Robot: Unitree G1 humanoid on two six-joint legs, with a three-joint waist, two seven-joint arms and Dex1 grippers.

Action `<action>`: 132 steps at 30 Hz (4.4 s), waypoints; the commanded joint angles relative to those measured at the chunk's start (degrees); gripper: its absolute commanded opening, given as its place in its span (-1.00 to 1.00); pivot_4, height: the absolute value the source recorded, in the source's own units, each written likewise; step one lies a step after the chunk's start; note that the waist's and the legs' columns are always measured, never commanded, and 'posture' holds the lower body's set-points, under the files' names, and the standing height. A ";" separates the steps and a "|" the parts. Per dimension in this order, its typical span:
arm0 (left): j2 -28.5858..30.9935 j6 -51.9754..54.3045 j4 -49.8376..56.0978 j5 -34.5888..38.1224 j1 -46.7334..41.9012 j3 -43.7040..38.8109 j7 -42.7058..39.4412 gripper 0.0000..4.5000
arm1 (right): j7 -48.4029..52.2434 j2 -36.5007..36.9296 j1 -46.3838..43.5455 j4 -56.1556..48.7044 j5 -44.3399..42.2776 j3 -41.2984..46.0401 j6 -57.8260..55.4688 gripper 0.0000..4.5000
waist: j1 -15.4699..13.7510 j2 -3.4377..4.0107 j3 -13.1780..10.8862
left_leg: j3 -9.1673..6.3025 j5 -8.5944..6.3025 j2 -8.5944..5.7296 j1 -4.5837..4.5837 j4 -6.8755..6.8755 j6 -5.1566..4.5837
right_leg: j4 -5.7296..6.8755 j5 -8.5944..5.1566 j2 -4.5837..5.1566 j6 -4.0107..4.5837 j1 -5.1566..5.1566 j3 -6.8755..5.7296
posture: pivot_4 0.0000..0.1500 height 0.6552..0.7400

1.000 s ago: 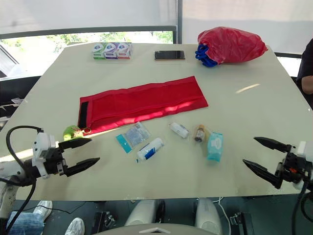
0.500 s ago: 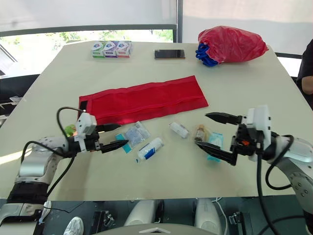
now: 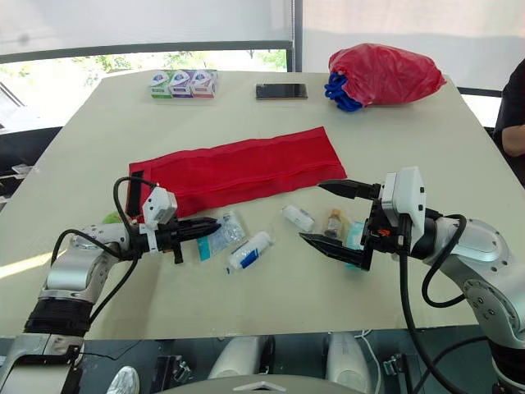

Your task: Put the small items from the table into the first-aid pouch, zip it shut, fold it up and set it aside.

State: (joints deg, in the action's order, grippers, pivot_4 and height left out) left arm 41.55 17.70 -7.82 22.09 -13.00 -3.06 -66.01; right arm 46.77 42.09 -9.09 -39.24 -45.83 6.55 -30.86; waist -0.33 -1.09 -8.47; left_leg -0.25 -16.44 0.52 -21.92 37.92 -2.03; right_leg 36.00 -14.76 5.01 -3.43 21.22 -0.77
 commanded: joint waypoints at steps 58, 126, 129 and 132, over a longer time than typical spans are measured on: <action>-25.85 18.96 29.17 20.13 -8.97 -4.64 40.26 -0.60 | -54.73 -37.65 -25.84 15.44 -13.99 0.21 -33.33 -1.00 | 1.12 -0.09 -0.06 | -0.05 0.09 -0.26 -0.35 0.35 0.13 | 0.59 0.02 -0.09 -0.03 0.39 0.07 | 1.00 1.00; -6.18 -21.57 -6.04 -19.40 -14.18 7.00 16.23 -0.95 | -50.70 -16.17 -11.47 9.53 -37.70 -4.16 -23.99 -1.00 | 0.57 -0.12 -0.08 | -0.32 0.06 -0.12 -0.72 0.32 0.07 | 0.35 0.04 0.01 -0.03 0.47 -0.07 | 1.00 1.00; -8.56 -22.20 -6.32 -18.14 -15.68 8.90 12.91 -0.95 | -53.18 -18.95 -13.18 12.38 -40.27 -4.81 -23.54 -1.00 | 0.78 -0.13 -0.08 | -0.32 0.06 -0.13 -0.73 0.34 0.07 | 0.39 0.04 -0.03 -0.04 0.47 -0.07 | 1.00 1.00; -9.75 -22.14 -6.55 -16.88 -16.64 9.56 10.45 -0.95 | -55.09 -21.39 -14.85 15.54 -41.63 -5.53 -23.51 -1.00 | 1.06 -0.13 -0.07 | -0.31 0.06 -0.12 -0.72 0.35 0.06 | 0.42 0.04 -0.07 -0.03 0.47 -0.06 | 1.00 1.00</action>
State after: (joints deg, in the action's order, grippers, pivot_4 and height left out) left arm 31.74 -3.14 -15.81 3.43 -28.24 7.06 -54.17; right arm -7.46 21.32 -22.62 -23.95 -85.74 0.74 -55.46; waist 0.73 -1.23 -8.55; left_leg -0.55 -16.38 0.39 -22.64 38.27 -1.97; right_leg 36.44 -14.72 4.94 -3.47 21.70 -0.82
